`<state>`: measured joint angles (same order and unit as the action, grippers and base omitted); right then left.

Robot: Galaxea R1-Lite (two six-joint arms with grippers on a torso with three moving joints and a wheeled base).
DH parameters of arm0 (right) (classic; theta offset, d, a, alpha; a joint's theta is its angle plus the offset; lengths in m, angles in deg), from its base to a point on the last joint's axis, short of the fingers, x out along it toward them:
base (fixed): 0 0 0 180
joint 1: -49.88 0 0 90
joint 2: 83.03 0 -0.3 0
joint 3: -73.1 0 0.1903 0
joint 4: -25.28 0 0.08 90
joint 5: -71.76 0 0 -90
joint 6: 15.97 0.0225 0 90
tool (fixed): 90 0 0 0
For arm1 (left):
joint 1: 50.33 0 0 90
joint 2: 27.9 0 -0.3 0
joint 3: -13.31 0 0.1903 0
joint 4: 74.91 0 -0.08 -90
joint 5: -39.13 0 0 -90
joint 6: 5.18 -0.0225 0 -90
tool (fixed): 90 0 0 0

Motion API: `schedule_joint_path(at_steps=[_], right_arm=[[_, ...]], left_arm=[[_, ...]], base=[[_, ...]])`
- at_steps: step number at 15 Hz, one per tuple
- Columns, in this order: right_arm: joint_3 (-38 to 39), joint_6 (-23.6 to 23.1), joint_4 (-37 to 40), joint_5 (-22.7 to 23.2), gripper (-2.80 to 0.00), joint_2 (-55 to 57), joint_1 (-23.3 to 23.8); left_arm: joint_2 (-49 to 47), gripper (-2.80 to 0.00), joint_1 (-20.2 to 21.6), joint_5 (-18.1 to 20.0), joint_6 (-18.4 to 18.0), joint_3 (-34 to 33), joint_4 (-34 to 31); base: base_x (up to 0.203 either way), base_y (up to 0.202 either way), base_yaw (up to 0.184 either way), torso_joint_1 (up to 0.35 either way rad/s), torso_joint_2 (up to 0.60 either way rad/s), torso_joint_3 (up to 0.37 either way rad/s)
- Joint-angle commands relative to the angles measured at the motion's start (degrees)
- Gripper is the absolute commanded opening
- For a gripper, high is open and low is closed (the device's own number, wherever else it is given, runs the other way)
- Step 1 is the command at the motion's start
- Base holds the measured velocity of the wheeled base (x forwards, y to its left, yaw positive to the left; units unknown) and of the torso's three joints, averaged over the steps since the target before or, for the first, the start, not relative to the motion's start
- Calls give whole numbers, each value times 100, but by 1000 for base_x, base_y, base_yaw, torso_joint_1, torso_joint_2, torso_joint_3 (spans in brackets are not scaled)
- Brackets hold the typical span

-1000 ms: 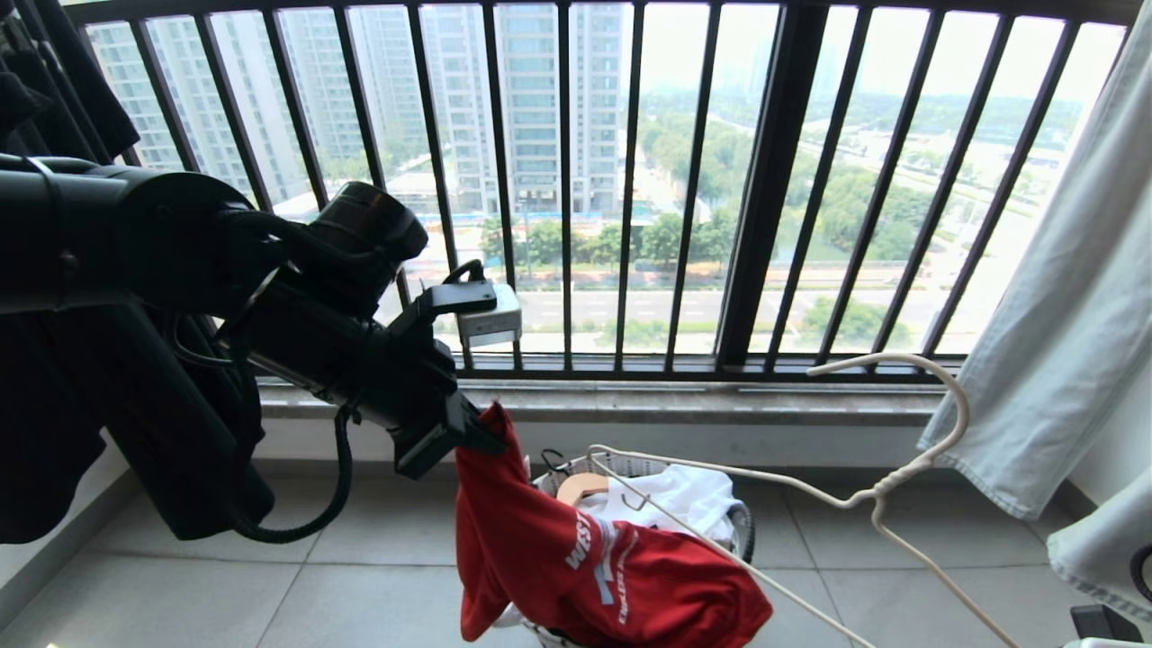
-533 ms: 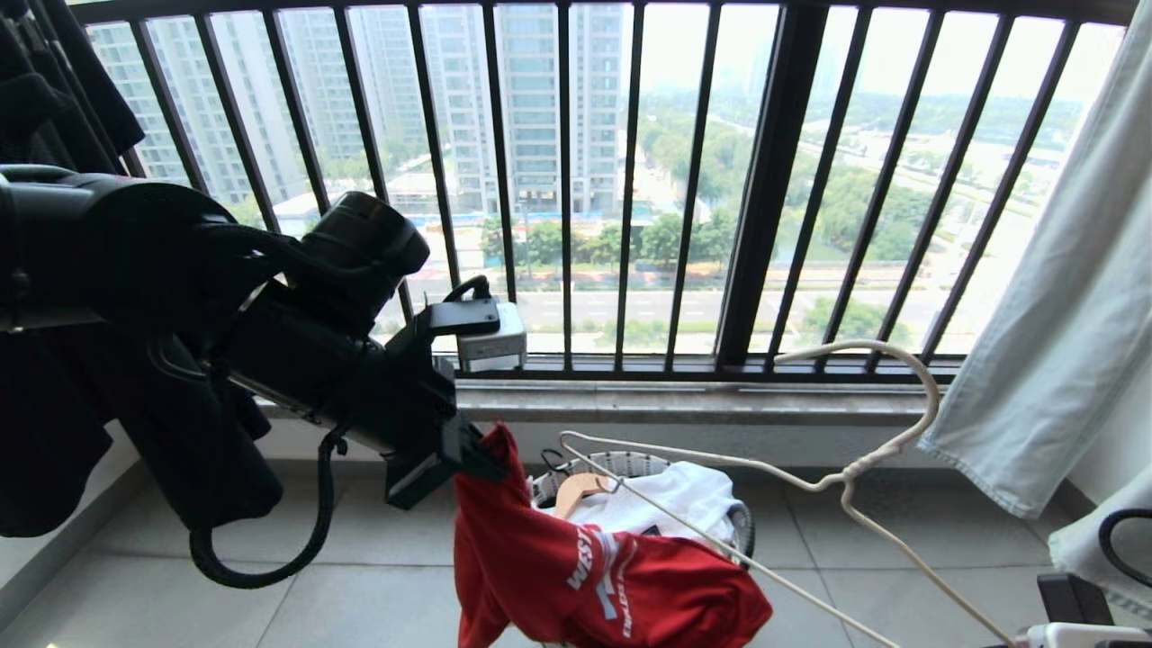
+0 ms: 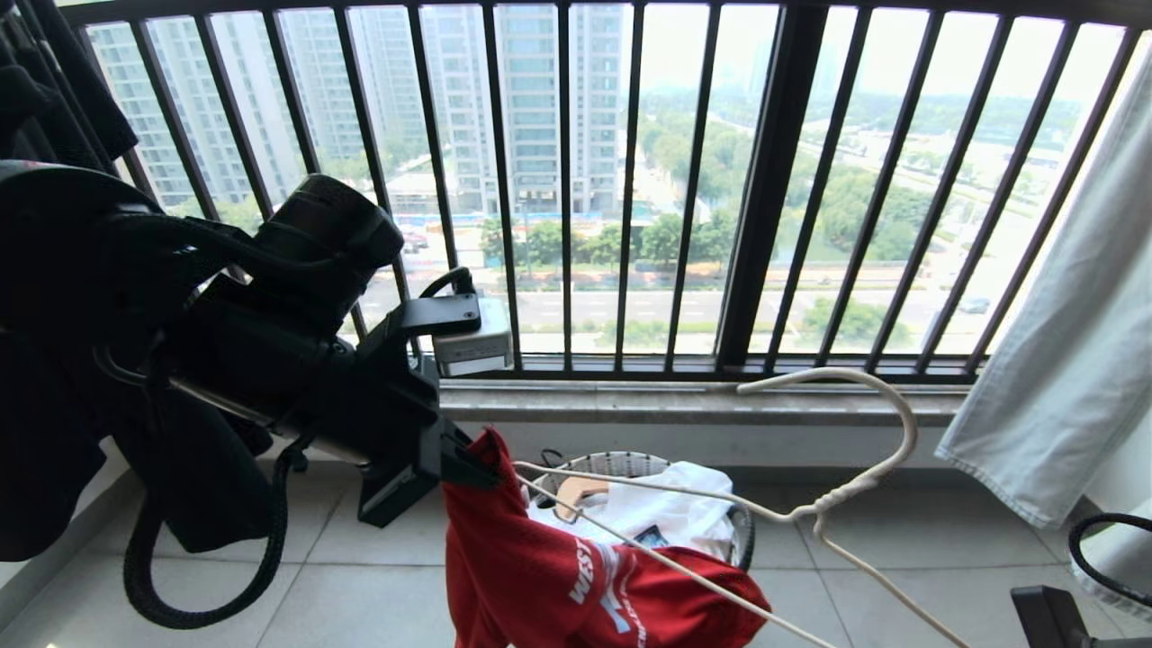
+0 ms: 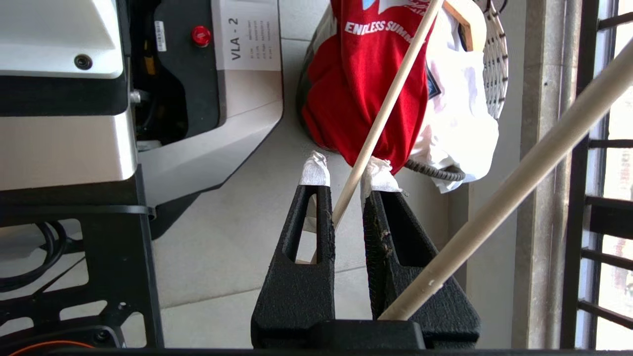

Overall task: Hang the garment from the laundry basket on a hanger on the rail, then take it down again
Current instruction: Hang the clothes on the clothes rack

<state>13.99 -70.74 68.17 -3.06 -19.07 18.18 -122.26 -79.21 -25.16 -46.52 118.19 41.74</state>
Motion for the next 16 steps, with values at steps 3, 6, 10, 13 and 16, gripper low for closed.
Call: schedule_joint_path(at_steps=[3, 6, 10, 13, 16], right_arm=[[77, -40, 27, 12, -280, -161, -242], [239, -42, 63, 8, -280, -469, -378], [475, -33, 61, -22, -280, -713, -372], [489, -16, 52, -181, -280, -692, -346], [394, -7, -71, -227, -280, -466, -340]], left_arm=[[146, -280, -21, 13, -15, -115, -18], [101, -280, -12, -57, 21, -126, -1], [-30, -280, -4, -110, 311, -24, 221], [-19, -280, -4, -110, 478, -3, 377], [28, -280, -21, -92, 500, -21, 377]], base=[[0, 0, 0, 0, 0, 0], [0, 0, 0, 0, 0, 0], [0, 0, 0, 0, 0, 0], [0, 0, 0, 0, 0, 0], [0, 0, 0, 0, 0, 0]])
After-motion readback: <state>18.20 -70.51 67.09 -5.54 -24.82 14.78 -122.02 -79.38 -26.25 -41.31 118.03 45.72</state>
